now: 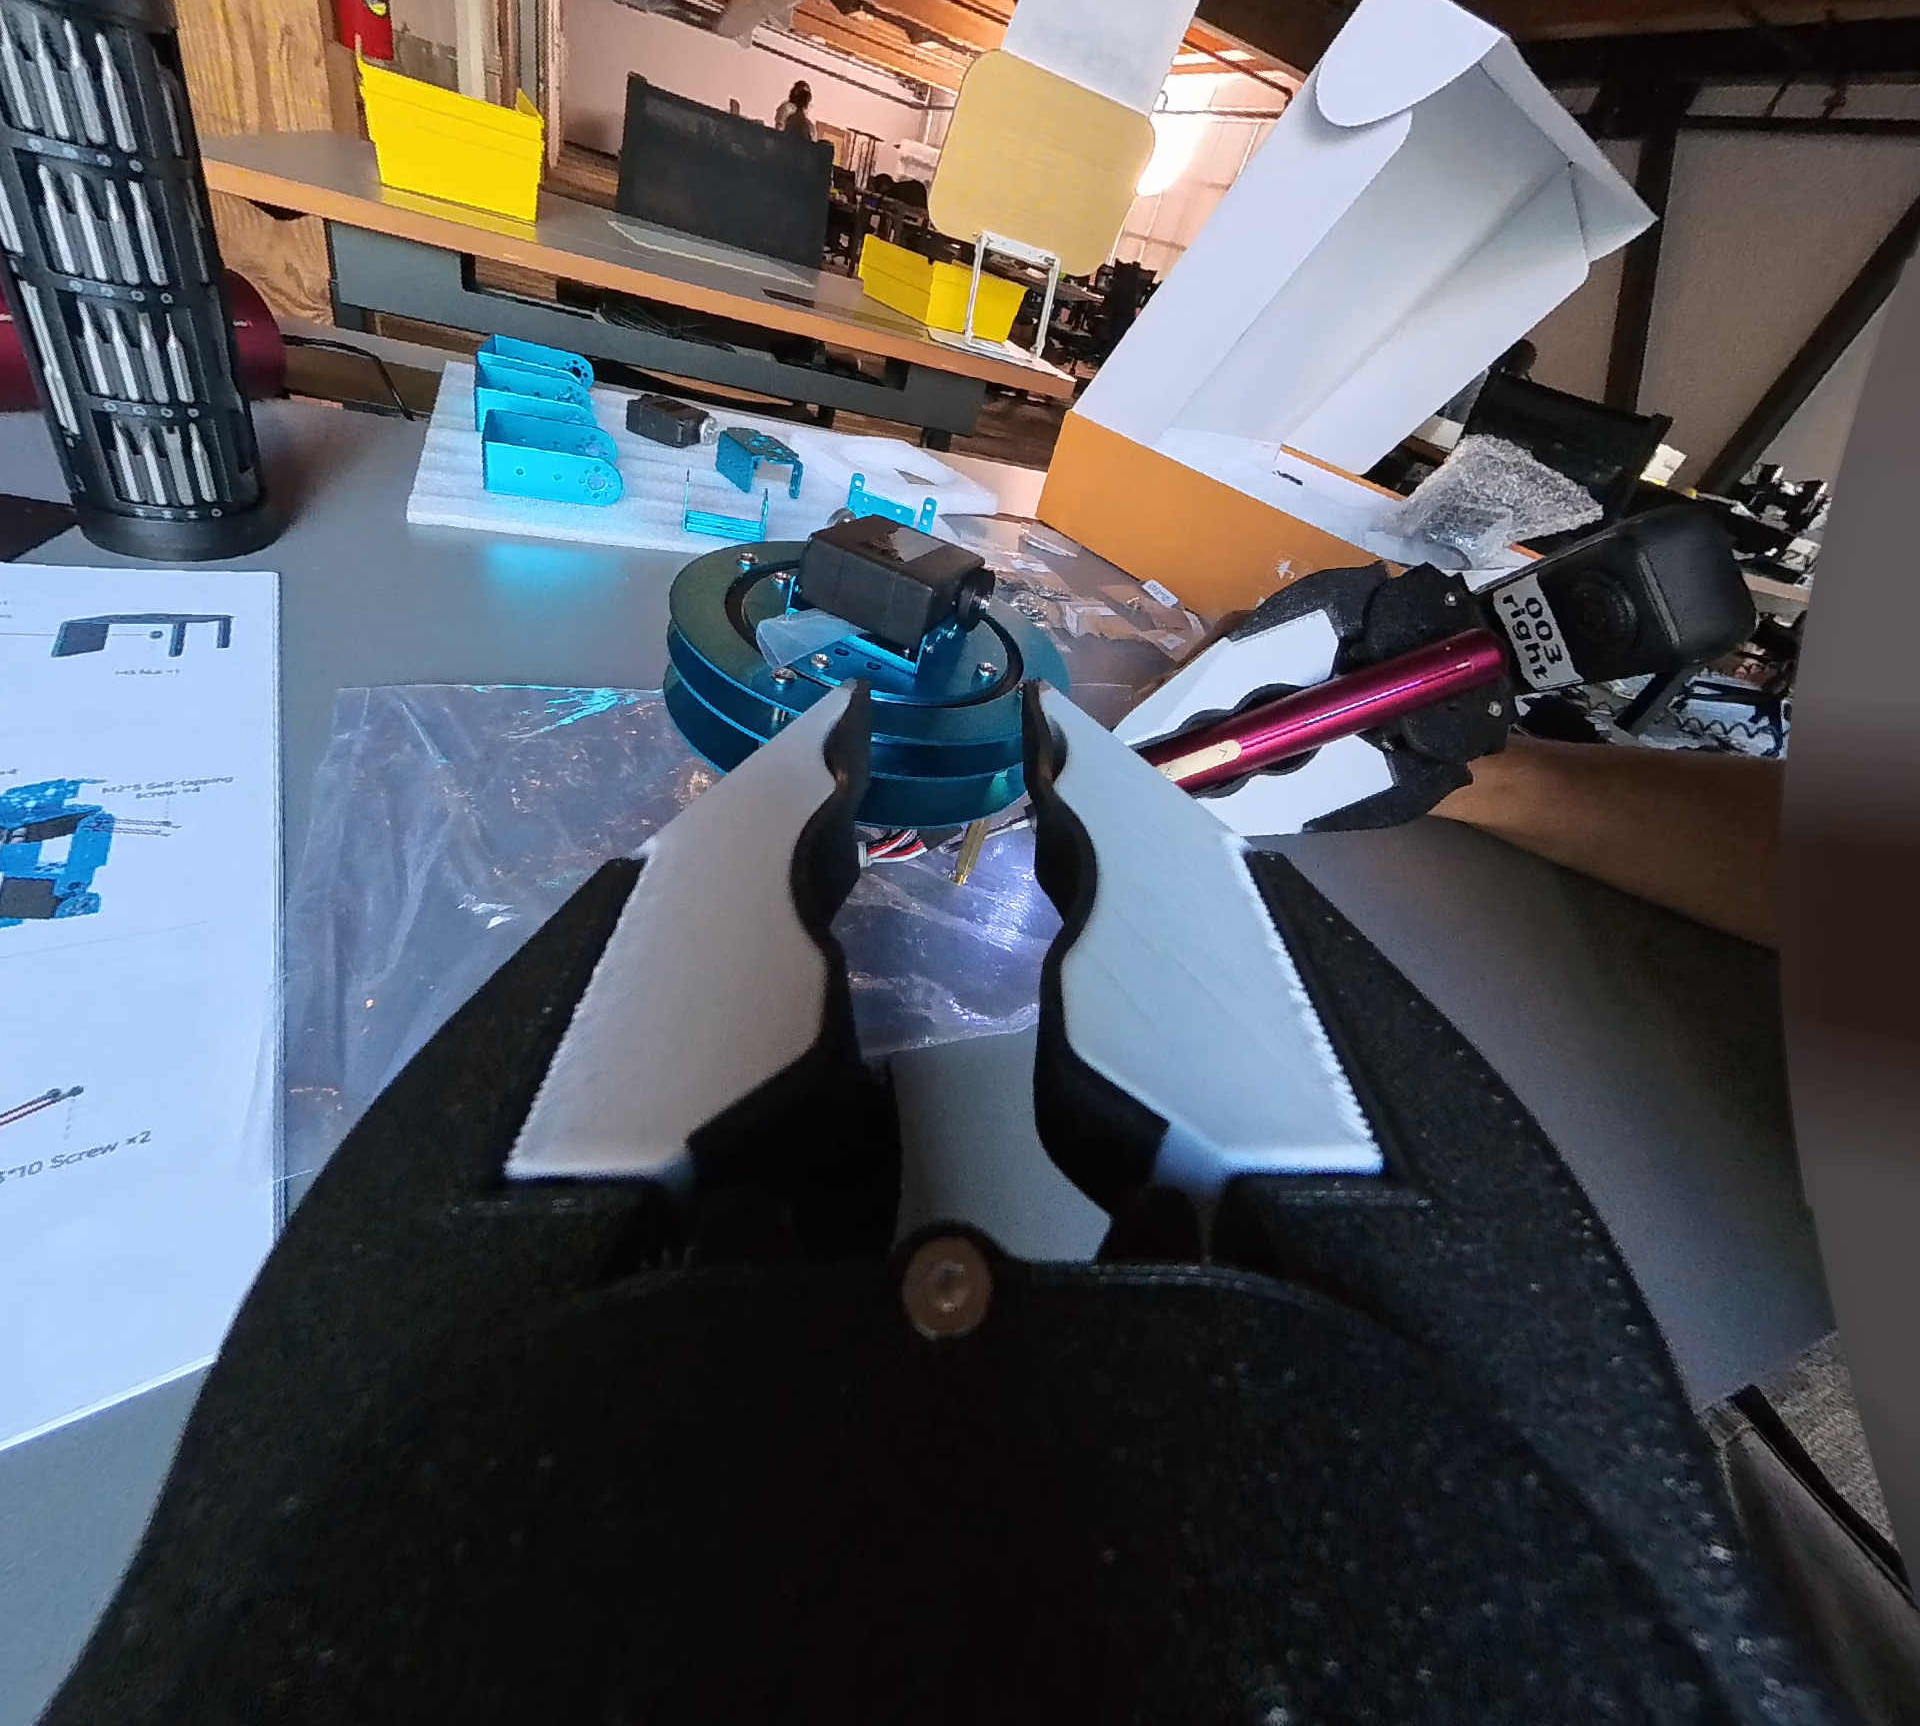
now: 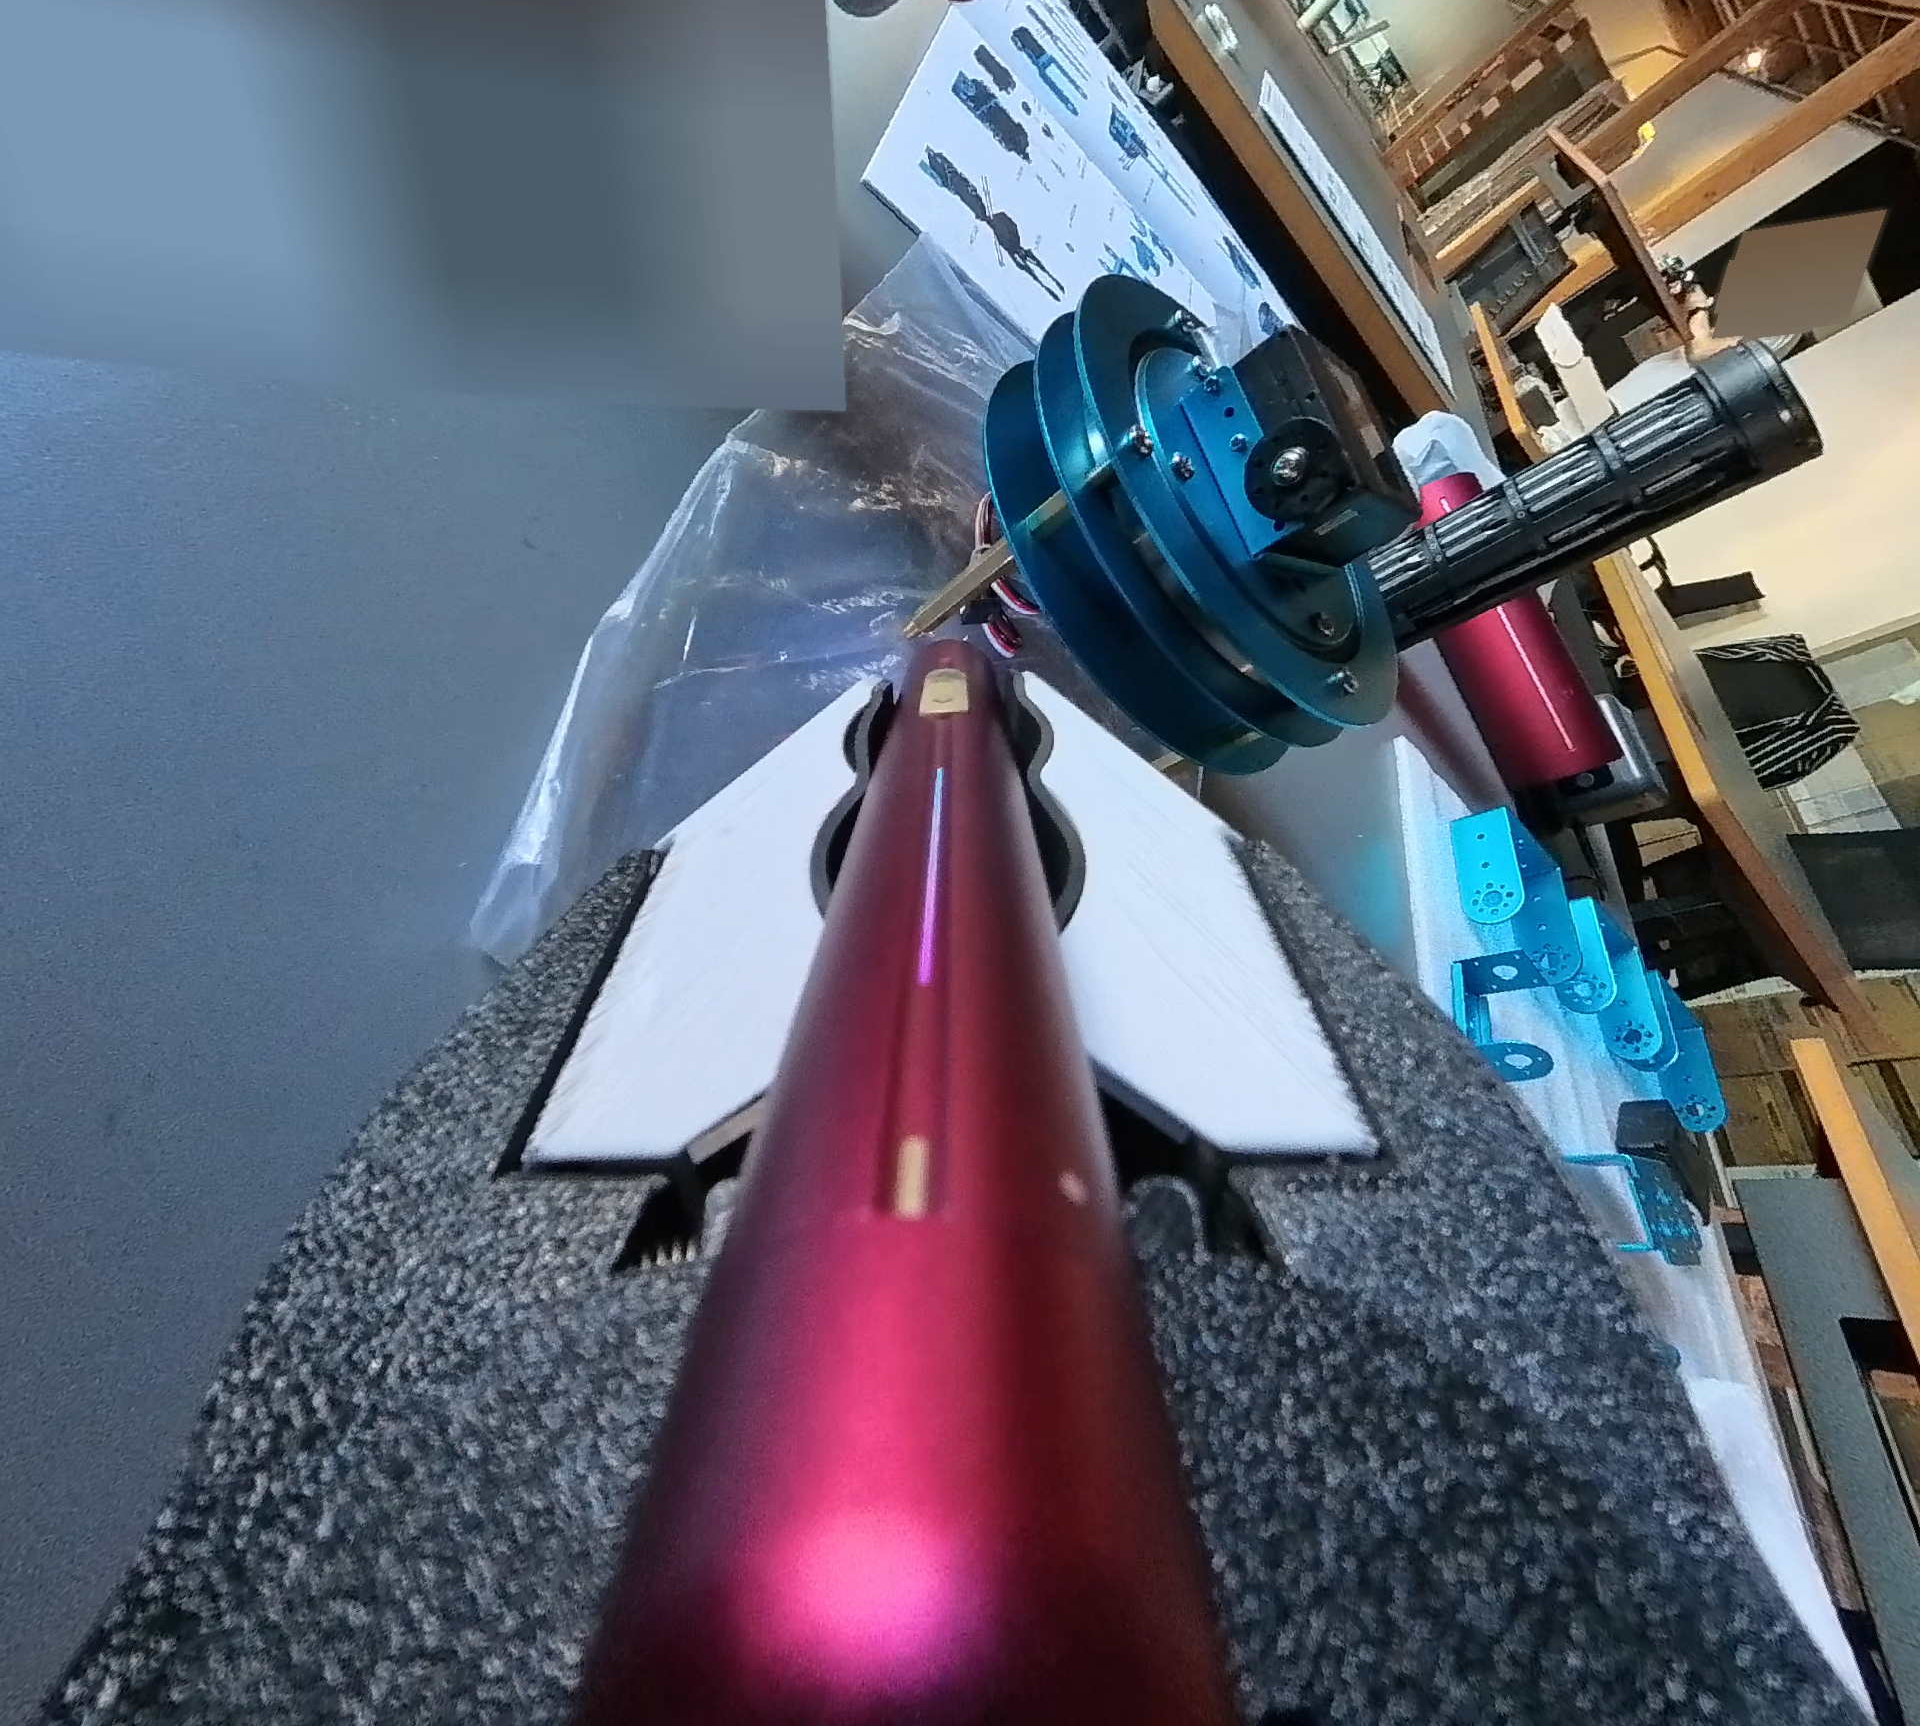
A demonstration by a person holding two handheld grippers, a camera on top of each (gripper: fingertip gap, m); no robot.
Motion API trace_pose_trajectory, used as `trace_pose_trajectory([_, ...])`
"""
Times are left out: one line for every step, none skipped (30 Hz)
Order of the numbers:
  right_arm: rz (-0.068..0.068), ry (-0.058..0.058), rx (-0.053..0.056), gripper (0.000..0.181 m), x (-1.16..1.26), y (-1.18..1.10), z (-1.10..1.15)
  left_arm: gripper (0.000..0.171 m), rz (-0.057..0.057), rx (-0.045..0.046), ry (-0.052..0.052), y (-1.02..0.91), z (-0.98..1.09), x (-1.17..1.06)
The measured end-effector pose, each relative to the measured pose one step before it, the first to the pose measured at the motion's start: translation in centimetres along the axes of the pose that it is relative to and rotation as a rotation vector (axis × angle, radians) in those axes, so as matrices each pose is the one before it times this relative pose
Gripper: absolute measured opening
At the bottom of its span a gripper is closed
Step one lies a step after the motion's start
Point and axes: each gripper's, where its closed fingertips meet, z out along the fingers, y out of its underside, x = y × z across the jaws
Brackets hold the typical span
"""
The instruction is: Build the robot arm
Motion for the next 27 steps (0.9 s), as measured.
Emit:
trace_pose_trajectory([0.0001,0.0007,0.0014,0.021,0.014,-0.007,-0.032,0.029,0.0004,0.00164,0.0009,-0.02,-0.019,0.018])
trace_pose_trajectory([-0.0008,0.0021,0.0002,0.022,0.018,0.002,-0.036,0.029,-0.0014,0.00039,0.0022,-0.001,-0.006,0.019])
trace_pose_trajectory([-0.0006,0.0019,0.0003,0.021,0.008,0.006,-0.031,0.028,-0.0024,0.00056,0.0029,-0.012,-0.013,0.006])
trace_pose_trajectory([0.0005,0.0015,-0.0011,0.022,0.012,0.013,-0.04,0.028,-0.002,0.00082,0.0043,-0.01,-0.013,0.042])
trace_pose_trajectory([-0.0011,0.0072,-0.0012,0.022,0.069,0.018,-0.079,0.028,-0.0015,0.00038,0.0052,0.006,-0.006,0.049])
trace_pose_trajectory([0.0009,0.0082,0.0038,0.022,0.084,-0.065,-0.162,0.028,-0.0009,0.00092,0.0042,-0.019,-0.023,0.045])
trace_pose_trajectory([0.0061,0.0019,0.006,0.022,-0.013,-0.108,-0.222,0.028,0.001,0.00203,0.003,-0.023,-0.017,0.053])
trace_pose_trajectory([0.0068,0.0044,0.003,0.022,-0.006,-0.063,-0.265,0.028,0.0048,0.00157,0.0028,-0.02,-0.023,0.087])
trace_pose_trajectory([0.0045,0.0072,0.0013,0.022,-0.033,-0.063,-0.352,0.028,0.0083,-0.00159,0.0064,0.02,0.023,0.169])
trace_pose_trajectory([0.0029,0.0073,0.0058,0.022,-0.121,-0.188,-0.415,0.028,0.0093,-0.00516,0.0092,0.078,0.058,0.231])
trace_pose_trajectory([0.002,0.0123,0.0103,0.022,-0.134,-0.352,-0.506,0.028,0.0068,-0.00654,0.0052,0.088,0.12,0.164])
trace_pose_trajectory([0.0064,0.0093,0.0147,0.022,-0.215,-0.538,-0.525,0.028,-0.0037,-0.00554,0.0086,0.083,0.198,0.253])
trace_pose_trajectory([0.0039,0.0077,0.0148,0.022,-0.266,-0.686,-0.486,0.028,-0.0172,-0.00427,0.0282,0.094,0.311,0.633])
trace_pose_trajectory([-0.0026,0.0133,0.0193,0.022,-0.225,-0.843,-0.424,0.028,-0.0307,-0.00823,0.0559,0.175,0.427,1.121])
trace_pose_trajectory([-0.0016,0.0138,0.0219,0.022,-0.241,-0.895,-0.374,0.027,-0.0395,-0.01701,0.063,0.335,0.576,1.294])
trace_pose_trajectory([-0.0065,0.0325,0.0184,0.021,-0.028,-0.861,-0.345,0.027,-0.039,-0.0157,0.0359,0.412,0.709,0.922])
trace_pose_trajectory([-0.0144,0.0485,0.012,0.021,0.174,-0.772,-0.312,0.027,-0.0222,-0.02091,0.0066,0.598,0.748,0.467])
trace_pose_trajectory([-0.0136,0.0381,0.0093,0.021,0.051,-0.682,-0.314,0.027,-0.0074,-0.01641,-0.0151,0.483,0.637,0.072])
trace_pose_trajectory([-0.0086,0.0264,0.0084,0.022,-0.1,-0.601,-0.315,0.027,-0.0143,0.01072,-0.0122,0.044,0.41,-0.001])
trace_pose_trajectory([-0.0092,0.0291,0.0017,0.022,-0.111,-0.428,-0.257,0.027,-0.0255,0.02443,0.0084,-0.207,0.18,0.094])
trace_pose_trajectory([-0.0165,0.033,-0.0082,0.022,-0.041,-0.214,-0.121,0.027,-0.0371,0.02144,0.0002,-0.219,0.062,-0.276])
trace_pose_trajectory([-0.0112,0.0385,-0.0208,0.021,0.132,0.082,0.101,0.027,-0.0441,0.0264,-0.0296,-0.358,-0.12,-0.894])
trace_pose_trajectory([-0.0017,0.0252,-0.0226,0.021,0.131,0.225,0.336,0.027,-0.0438,0.03688,-0.028,-0.543,-0.29,-0.9])
trace_pose_trajectory([0.0007,0.0299,-0.0246,0.022,0.436,0.313,0.505,0.027,-0.0321,0.03422,0.0009,-0.556,-0.354,-0.378])
trace_pose_trajectory([0.0129,0.0308,-0.0109,0.022,0.666,0.191,0.568,0.024,-0.0142,0.02311,0.0192,-0.384,-0.301,0.083])
trace_pose_trajectory([0.0284,0.0114,0.0089,0.022,0.497,-0.061,0.493,0.023,0.0021,0.0051,0.0095,-0.056,-0.105,0.13])
trace_pose_trajectory([0.025,-0.0113,0.0268,0.023,0.115,-0.326,0.304,0.024,0.0124,-0.0097,-0.0044,0.197,0.106,0.077])
